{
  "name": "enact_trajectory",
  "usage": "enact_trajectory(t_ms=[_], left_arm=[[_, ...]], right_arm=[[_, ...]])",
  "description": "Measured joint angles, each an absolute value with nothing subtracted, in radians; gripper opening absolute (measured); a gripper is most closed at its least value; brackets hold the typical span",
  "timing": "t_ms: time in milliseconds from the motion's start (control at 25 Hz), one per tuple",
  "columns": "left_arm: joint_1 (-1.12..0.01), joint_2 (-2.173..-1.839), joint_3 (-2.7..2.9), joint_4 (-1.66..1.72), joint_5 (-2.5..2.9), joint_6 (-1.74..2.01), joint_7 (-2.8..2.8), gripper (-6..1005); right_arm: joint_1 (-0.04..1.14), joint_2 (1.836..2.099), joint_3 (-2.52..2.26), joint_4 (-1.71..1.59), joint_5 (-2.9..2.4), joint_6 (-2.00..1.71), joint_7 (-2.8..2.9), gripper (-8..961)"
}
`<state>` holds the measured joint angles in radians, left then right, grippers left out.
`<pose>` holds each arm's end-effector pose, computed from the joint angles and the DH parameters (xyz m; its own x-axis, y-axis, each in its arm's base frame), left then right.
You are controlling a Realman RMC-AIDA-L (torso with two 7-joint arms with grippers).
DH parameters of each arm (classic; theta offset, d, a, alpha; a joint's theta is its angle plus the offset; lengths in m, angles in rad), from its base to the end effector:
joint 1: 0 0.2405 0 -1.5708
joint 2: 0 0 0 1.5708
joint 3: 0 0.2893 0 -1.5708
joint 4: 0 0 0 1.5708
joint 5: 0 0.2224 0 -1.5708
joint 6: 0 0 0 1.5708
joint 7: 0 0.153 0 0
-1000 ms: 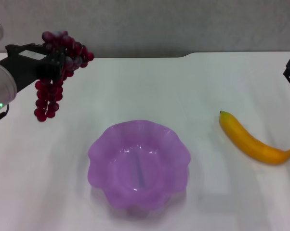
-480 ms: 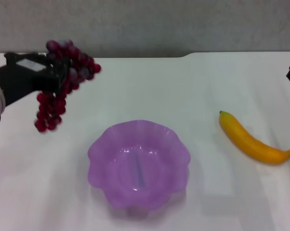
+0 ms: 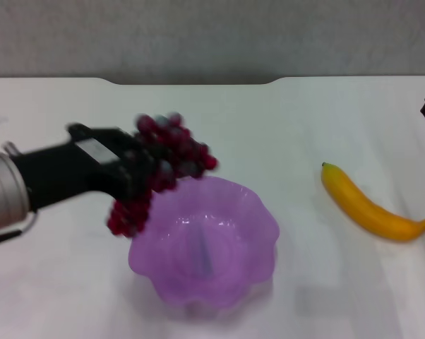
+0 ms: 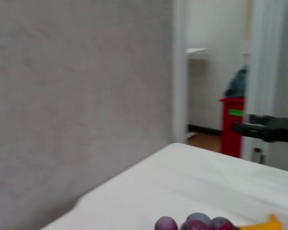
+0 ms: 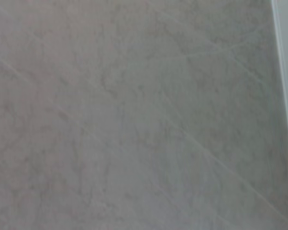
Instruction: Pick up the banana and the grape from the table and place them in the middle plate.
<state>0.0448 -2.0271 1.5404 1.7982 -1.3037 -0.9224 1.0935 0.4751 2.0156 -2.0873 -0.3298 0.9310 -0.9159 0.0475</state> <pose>-0.1906 0.3092 0.0335 0.8634 0.1848 0.4694 0.4445 -0.7188 -0.5346 0.3633 0.4079 -0.0021 0.6610 0.0033 -0.7504 -0.7499 0.0414 -0.6603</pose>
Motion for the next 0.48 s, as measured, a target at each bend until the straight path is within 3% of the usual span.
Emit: enact_trajectory(t_ms=[480], left_arm=[[-0.038, -2.031, 1.635, 1.591, -1.408, -0.954, 1.303, 214]], right_arm=[[0.478, 2.016, -2.088, -0.330, 0.931, -0.916, 0.048, 884]])
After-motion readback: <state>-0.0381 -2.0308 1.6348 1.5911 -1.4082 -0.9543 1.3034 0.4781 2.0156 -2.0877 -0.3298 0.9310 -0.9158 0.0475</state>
